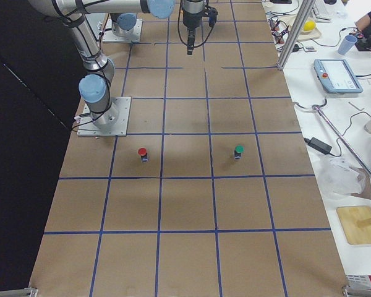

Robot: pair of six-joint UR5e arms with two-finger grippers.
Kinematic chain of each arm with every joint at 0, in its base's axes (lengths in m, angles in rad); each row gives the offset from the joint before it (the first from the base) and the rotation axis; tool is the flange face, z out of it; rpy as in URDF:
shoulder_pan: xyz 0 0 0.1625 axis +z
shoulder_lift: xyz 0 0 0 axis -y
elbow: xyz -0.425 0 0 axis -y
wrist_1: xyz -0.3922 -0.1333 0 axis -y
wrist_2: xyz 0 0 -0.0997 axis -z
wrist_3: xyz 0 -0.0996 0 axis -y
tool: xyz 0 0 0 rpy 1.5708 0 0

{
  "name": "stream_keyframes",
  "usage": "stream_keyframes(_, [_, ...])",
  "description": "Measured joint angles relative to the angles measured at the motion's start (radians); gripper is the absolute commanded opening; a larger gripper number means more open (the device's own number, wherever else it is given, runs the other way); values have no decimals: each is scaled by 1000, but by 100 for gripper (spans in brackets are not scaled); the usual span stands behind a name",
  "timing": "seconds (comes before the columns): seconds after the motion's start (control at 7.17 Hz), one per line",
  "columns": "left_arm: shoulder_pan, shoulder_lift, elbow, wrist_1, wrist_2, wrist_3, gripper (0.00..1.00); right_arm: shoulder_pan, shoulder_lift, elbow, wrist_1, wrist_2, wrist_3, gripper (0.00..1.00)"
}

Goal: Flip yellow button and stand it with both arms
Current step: 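Lower the left gripper onto the lying yellow button and grasp it, then lift the yellow button with the left gripper off the table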

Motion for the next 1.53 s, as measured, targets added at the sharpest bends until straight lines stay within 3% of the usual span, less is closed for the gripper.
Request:
stream_keyframes(0.28, [123,-17,-122,176,-6,150,100,0,-1,2,0,0,-1,100])
stream_keyframes(0.56, [213,-55,-206,260,-25,266,99,0,0,3,1,0,-1,100])
stream_keyframes(1.26, [247,-176,-312,506,-29,375,99,0,0,3,0,4,-2,100])
stream_keyframes(1.53, [242,-178,-330,527,-28,361,98,0,0,2,-3,4,-3,100])
